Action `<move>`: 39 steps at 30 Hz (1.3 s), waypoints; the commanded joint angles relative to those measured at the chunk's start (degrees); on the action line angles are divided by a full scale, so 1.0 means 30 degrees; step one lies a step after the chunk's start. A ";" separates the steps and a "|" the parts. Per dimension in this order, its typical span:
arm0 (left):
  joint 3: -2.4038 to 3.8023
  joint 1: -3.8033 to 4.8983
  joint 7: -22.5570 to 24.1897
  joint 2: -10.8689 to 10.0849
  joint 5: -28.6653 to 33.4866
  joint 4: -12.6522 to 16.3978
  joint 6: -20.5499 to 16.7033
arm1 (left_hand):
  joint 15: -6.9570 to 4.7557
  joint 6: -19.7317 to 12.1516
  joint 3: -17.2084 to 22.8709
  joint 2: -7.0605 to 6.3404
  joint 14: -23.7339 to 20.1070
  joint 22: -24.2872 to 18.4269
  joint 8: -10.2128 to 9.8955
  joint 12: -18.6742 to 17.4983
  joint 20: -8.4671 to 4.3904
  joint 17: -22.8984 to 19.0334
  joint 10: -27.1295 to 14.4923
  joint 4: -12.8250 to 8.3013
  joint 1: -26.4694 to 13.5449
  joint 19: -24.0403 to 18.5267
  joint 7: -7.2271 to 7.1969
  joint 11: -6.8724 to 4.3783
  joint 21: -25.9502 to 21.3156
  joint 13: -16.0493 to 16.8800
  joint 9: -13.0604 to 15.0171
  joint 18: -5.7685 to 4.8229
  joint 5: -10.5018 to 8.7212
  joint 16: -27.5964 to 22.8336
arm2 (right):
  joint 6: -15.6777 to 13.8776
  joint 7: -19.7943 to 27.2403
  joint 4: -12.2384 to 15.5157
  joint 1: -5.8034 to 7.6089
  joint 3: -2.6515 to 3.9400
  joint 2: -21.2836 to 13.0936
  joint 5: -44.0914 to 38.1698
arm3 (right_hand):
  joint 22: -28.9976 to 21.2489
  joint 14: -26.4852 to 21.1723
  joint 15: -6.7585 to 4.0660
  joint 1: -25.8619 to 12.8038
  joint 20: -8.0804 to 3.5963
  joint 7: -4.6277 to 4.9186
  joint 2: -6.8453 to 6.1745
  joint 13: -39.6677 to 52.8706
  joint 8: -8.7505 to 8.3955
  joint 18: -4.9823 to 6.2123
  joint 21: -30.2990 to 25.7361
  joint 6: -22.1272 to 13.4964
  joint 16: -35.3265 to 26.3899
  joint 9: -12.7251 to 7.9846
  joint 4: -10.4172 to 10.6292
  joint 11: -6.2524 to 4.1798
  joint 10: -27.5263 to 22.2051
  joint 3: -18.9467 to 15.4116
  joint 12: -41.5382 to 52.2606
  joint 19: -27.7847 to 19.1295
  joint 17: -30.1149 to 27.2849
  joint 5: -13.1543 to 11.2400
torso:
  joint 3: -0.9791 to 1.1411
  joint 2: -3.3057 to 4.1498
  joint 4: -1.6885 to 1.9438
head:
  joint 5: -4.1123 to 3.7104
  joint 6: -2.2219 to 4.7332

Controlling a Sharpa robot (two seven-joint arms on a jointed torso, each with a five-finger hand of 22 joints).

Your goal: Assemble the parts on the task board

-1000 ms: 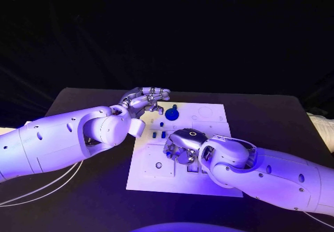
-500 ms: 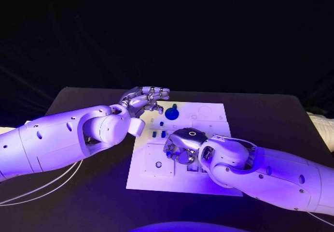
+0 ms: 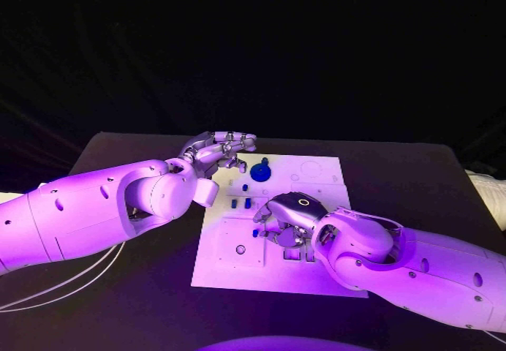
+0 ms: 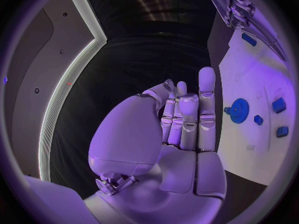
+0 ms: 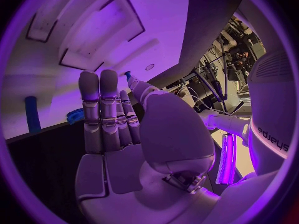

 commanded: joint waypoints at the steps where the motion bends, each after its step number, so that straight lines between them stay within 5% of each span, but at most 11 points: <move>1: 0.0012 0.0000 0.0035 -0.0008 -0.0086 0.0012 0.0424 | 0.0037 -0.0171 -0.0103 0.0067 -0.0108 0.0023 0.0105 0.0041 -0.0036 0.0018 -0.0099 -0.0001 -0.0043 -0.0084 -0.0005 -0.0021 -0.0061 0.0029 0.0026 0.0236 0.0066 -0.0036 | -0.1210 0.0064 0.0525 0.0121 0.0160 -0.0521 0.0132 | 0.0599 0.0294 -0.0049 0.0056 -0.0085 -0.0099 0.0037 0.0010 0.0059 0.0000 0.0391 0.0132 0.0135 -0.0044 0.0010 -0.0041 0.0348 -0.0182 0.0299 0.0441 -0.0066 0.0074 | 0.0020 -0.0008 -0.0052 | 0.0061 0.0010; 9: 0.0010 -0.0002 -0.0030 0.0021 -0.0127 -0.0018 0.0609 | 0.0037 -0.0171 -0.0103 0.0067 -0.0108 0.0023 0.0105 0.0041 -0.0036 0.0018 -0.0099 -0.0001 -0.0043 -0.0084 -0.0005 -0.0021 -0.0061 0.0029 0.0026 0.0236 0.0066 -0.0036 | -0.1008 -0.0013 0.1297 0.1274 0.0442 -0.2293 0.2418 | 0.2174 0.0756 -0.0136 0.0126 -0.0218 -0.0210 0.0114 -0.0051 0.0056 -0.0277 0.1413 0.0285 0.0331 -0.0088 -0.0007 -0.0158 0.0798 -0.0222 0.0693 0.1332 -0.0135 0.0127 | -0.0010 -0.0026 -0.0041 | -0.0063 0.0080; 17: 0.0007 -0.0005 -0.0007 0.0090 -0.0166 -0.0059 0.0665 | 0.0039 -0.0191 -0.0109 0.0075 -0.0109 0.0016 0.0124 0.0066 -0.0033 0.0015 -0.0110 -0.0004 -0.0041 -0.0081 -0.0004 -0.0021 -0.0073 0.0037 0.0033 0.0237 0.0067 -0.0027 | 0.0380 -0.0449 0.1185 0.2265 0.0522 -0.3689 0.2554 | 0.2630 0.0970 -0.0141 0.0110 -0.0257 -0.0370 -0.0124 -0.0132 0.0008 -0.0363 0.1740 0.0238 0.0695 -0.0142 -0.0078 -0.0219 0.0709 -0.0377 0.0681 0.1591 0.0067 0.0111 | -0.0019 -0.0023 -0.0080 | -0.0216 0.0214; 25: 0.0002 -0.0048 0.0020 0.0134 -0.0204 -0.0108 0.0588 | 0.0041 -0.0218 -0.0123 0.0062 -0.0124 -0.0006 0.0138 0.0085 -0.0031 -0.0016 -0.0130 -0.0013 -0.0039 -0.0089 0.0000 -0.0018 -0.0110 0.0044 0.0038 0.0242 0.0066 -0.0039 | 0.2065 -0.0856 0.0696 0.2284 0.0519 -0.3989 0.1096 | 0.2114 0.0807 -0.0075 0.0045 -0.0280 -0.0446 -0.0418 -0.0153 -0.0011 -0.0286 0.1395 0.0128 0.0389 -0.0226 -0.0039 -0.0194 -0.0021 -0.0797 0.0391 0.1290 -0.0307 0.0025 | -0.0004 -0.0030 -0.0058 | -0.0303 0.0282; 39: -0.0007 -0.0076 0.0047 0.0183 -0.0230 -0.0132 0.0624 | 0.0043 -0.0245 -0.0133 0.0055 -0.0129 -0.0012 0.0141 0.0092 -0.0029 -0.0024 -0.0151 -0.0013 -0.0045 -0.0089 0.0008 -0.0012 -0.0120 0.0046 0.0038 0.0243 0.0065 -0.0039 | 0.2763 -0.0856 0.0167 0.2126 0.0500 -0.3571 0.0652 | 0.2052 0.0716 -0.0049 0.0392 -0.0270 -0.0519 -0.0083 -0.0076 0.0032 -0.0279 0.1314 0.0205 0.0378 -0.0261 -0.0029 -0.0165 0.0375 -0.0753 0.0710 0.1169 -0.0430 0.0029 | -0.0028 0.0001 -0.0026 | -0.0387 0.0345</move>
